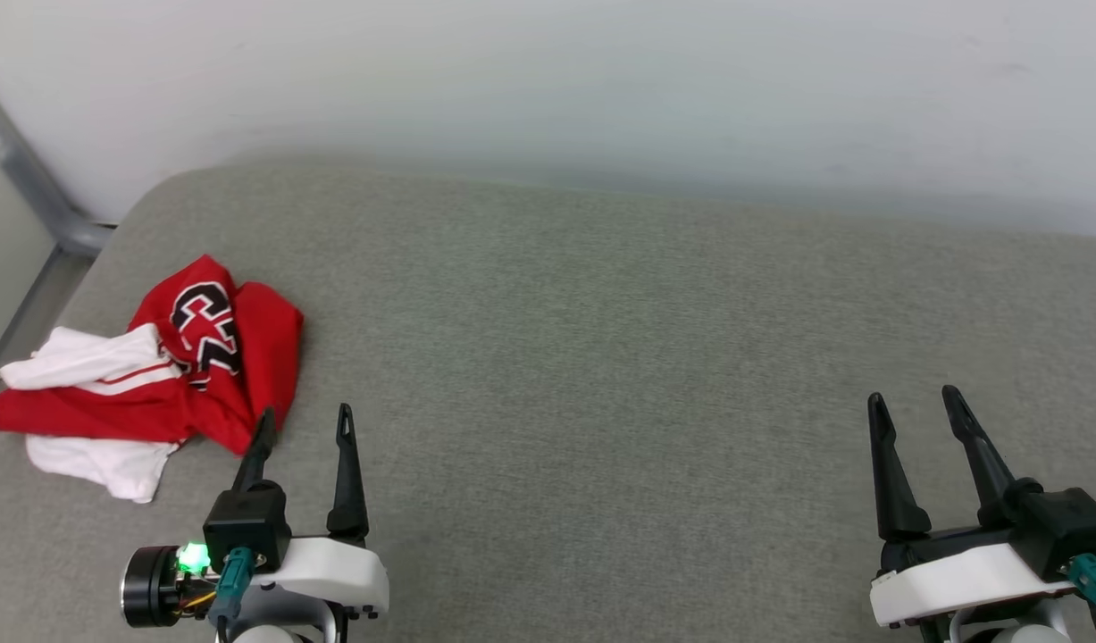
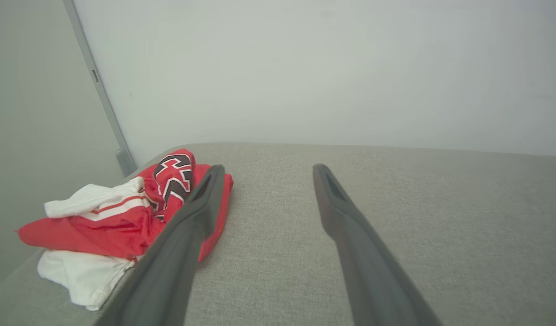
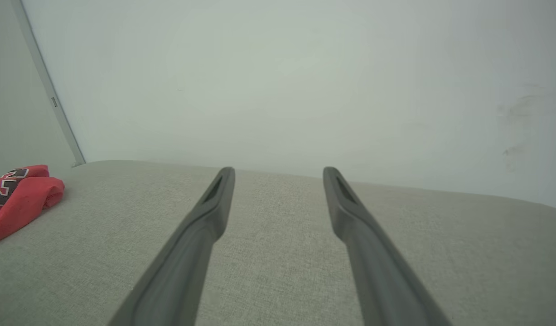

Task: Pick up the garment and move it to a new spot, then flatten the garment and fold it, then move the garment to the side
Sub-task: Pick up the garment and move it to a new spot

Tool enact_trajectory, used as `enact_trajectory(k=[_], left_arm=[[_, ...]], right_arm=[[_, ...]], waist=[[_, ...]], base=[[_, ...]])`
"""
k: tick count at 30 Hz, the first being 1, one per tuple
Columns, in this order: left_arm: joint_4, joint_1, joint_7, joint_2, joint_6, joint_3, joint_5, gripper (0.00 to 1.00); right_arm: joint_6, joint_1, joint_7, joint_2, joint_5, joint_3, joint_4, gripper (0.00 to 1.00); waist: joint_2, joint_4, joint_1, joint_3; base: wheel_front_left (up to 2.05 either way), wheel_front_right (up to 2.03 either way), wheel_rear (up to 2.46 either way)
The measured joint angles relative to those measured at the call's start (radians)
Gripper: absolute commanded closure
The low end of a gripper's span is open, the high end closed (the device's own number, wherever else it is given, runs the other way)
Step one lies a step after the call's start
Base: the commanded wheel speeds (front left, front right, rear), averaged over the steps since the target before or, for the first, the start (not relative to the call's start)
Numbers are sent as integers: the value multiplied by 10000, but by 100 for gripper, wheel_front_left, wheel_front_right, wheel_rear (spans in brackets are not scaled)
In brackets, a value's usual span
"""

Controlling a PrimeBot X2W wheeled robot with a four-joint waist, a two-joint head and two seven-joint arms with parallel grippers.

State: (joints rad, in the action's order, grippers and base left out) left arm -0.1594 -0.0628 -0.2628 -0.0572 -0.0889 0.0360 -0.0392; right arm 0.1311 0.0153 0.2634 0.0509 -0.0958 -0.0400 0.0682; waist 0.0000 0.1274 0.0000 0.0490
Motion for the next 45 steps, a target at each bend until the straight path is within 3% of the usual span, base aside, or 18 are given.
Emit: enact_trajectory(k=[28, 35, 45], left_arm=[[77, -1, -2, 54, 115, -470, -121, 0], [209, 78, -2, 56, 125, -625, -184, 0], [282, 128, -2, 65, 69, -711, -180, 0]], right_arm=[[0, -57, 0, 2, 203, 100, -58, 0], [0, -67, 0, 2, 205, 119, -48, 0], [0, -44, 0, 0, 368, 207, -59, 0]], waist=[[0, 3500, 0, 46], [0, 3969, 0, 31], [0, 3959, -2, 173]], base=[[0, 0, 0], [0, 0, 0], [0, 0, 0]])
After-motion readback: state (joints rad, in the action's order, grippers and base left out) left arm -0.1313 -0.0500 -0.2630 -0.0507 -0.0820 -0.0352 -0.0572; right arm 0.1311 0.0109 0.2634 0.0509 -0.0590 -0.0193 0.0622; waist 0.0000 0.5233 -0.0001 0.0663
